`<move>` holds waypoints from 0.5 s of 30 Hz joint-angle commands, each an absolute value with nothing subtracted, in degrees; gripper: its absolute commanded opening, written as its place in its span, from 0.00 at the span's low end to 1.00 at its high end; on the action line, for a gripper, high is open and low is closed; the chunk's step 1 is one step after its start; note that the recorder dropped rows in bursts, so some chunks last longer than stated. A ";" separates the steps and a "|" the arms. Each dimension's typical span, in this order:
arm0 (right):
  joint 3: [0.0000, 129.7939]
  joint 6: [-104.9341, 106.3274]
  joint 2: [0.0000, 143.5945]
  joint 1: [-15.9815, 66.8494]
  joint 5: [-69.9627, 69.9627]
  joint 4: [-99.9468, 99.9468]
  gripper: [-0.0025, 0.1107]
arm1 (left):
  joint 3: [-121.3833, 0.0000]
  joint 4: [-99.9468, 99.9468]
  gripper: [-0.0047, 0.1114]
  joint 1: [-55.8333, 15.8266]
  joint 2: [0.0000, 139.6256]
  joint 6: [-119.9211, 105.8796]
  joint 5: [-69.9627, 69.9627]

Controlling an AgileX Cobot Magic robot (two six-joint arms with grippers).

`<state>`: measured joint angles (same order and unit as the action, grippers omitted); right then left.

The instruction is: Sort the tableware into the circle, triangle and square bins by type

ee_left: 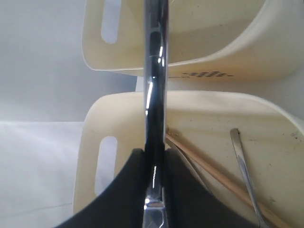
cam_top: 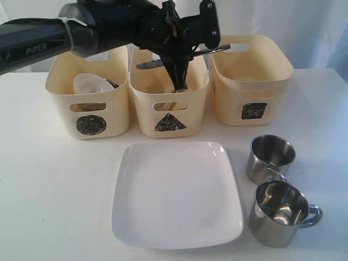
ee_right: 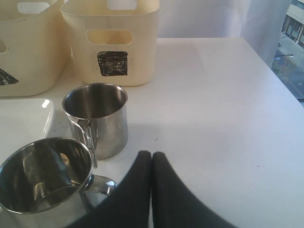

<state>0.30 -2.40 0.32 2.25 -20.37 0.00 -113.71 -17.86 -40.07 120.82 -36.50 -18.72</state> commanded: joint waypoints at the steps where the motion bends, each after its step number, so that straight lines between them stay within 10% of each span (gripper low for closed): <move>1: 0.00 -2.18 0.00 2.31 -19.57 0.00 0.02 | -113.99 -17.35 0.10 -40.05 120.62 -34.91 -18.60; 15: 0.00 -2.18 0.00 2.31 -19.57 0.00 0.02 | -113.99 -17.57 0.31 -40.05 120.62 -34.41 -19.68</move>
